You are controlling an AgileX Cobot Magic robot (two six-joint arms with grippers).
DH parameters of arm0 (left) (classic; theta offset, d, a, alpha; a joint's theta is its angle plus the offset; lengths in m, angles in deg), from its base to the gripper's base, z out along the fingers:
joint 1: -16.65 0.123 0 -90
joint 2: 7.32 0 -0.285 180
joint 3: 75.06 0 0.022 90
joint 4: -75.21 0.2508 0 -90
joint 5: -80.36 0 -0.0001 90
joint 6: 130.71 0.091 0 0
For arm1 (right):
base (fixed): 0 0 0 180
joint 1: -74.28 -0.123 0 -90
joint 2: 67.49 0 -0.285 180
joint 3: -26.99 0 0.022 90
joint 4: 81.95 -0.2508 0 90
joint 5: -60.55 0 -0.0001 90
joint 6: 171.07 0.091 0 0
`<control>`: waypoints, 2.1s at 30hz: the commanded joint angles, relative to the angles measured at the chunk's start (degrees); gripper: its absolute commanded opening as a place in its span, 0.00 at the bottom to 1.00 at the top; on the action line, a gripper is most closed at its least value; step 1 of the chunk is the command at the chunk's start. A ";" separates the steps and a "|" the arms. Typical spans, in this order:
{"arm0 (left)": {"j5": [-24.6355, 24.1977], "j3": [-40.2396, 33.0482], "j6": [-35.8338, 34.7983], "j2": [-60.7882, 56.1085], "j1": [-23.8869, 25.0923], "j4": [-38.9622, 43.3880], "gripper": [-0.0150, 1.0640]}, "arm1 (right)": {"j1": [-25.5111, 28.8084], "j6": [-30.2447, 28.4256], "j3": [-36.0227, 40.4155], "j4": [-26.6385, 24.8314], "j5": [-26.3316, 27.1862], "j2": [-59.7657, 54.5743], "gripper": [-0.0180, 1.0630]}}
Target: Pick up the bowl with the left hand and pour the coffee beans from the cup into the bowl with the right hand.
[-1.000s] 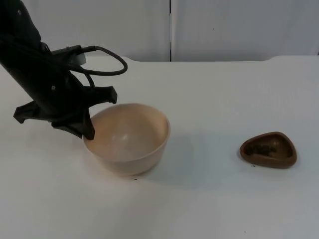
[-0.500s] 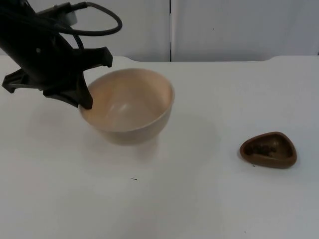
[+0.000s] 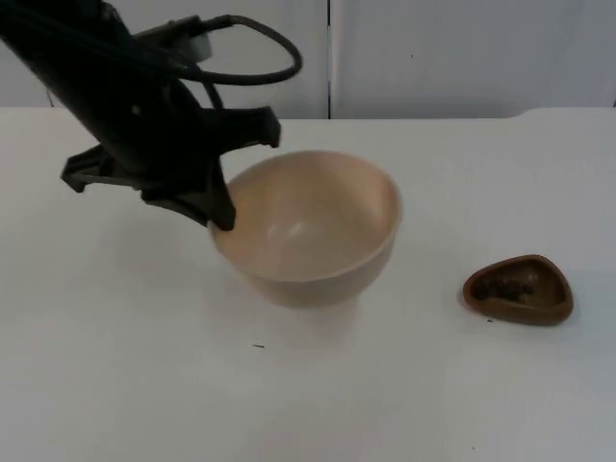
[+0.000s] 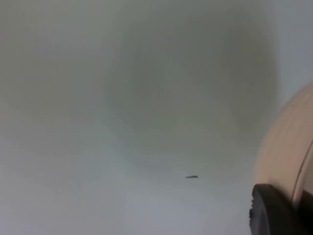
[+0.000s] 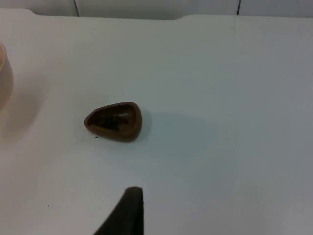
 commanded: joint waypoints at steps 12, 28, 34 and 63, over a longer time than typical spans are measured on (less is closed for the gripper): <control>-0.51 0.31 -5.61 -0.42 -6.80 4.83 0.01 | 0.48 0.00 0.06 0.30 0.36 0.22 0.99; -1.39 0.42 -5.61 -0.42 -6.80 6.44 0.01 | 0.48 0.00 0.06 0.16 0.36 0.22 0.99; -1.43 0.42 -5.61 -0.42 -6.80 6.93 0.01 | 0.48 0.00 0.06 0.05 0.36 0.22 0.99; -7.74 5.69 -9.59 -0.42 -6.80 13.67 0.01 | 0.48 0.00 0.06 0.05 0.36 0.22 0.99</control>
